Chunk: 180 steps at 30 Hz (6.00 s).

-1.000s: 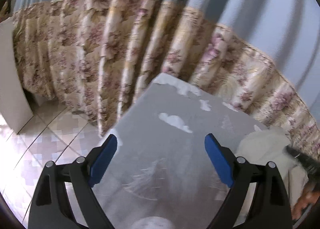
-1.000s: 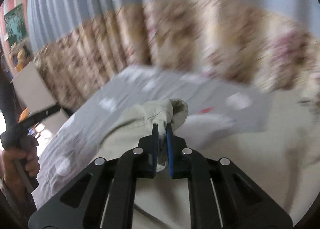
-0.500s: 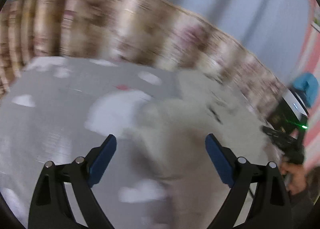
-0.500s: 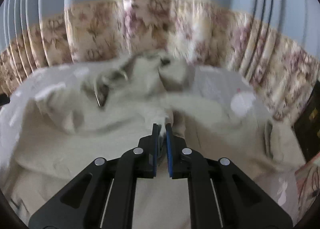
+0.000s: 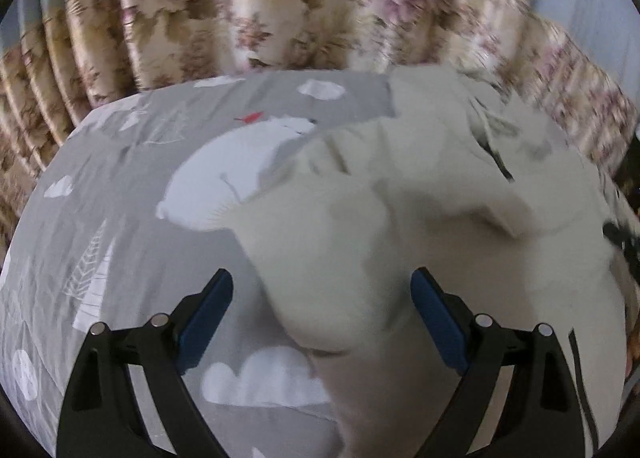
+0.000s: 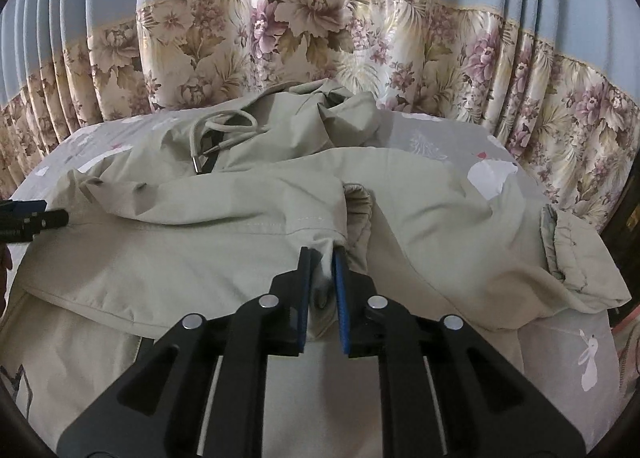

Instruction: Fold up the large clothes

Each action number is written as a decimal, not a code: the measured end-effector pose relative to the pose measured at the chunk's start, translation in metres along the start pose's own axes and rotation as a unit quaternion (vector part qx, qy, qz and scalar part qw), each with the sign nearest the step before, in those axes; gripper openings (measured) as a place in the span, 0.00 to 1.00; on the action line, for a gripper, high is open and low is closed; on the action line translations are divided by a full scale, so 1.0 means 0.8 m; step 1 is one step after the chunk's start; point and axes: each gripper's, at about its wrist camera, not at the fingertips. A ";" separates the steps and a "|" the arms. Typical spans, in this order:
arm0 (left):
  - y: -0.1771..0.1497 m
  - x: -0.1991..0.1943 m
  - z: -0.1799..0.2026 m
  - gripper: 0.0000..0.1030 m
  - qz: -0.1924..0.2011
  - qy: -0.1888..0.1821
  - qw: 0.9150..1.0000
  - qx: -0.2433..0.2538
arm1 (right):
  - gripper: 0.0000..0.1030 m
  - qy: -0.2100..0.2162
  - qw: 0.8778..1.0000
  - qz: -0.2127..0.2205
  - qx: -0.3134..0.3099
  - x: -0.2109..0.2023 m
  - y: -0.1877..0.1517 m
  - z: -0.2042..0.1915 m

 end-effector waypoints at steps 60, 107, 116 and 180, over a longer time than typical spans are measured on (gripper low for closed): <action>0.046 -0.081 -0.061 0.88 0.110 -0.008 0.994 -0.020 | 0.76 -0.093 0.995 0.030 0.031 -0.016 0.031 0.109; 0.016 -0.082 -0.044 0.89 0.130 0.008 0.991 -0.013 | 0.30 0.129 0.990 0.012 0.055 -0.029 0.097 -0.048; 0.014 -0.068 -0.080 0.89 0.103 -0.015 0.993 -0.049 | 0.79 0.269 0.963 -0.018 -0.012 -0.016 0.098 -0.207; 0.054 0.006 0.070 0.83 0.024 -0.089 0.995 0.025 | 0.97 -0.021 0.994 -0.048 0.092 0.059 0.166 0.104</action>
Point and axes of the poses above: each gripper's, at about its wrist camera, not at the fingertips, and x roughly the way its jaws point, z to its right, y to its top, and after that the axes turned 11 degrees about -y, right-handed
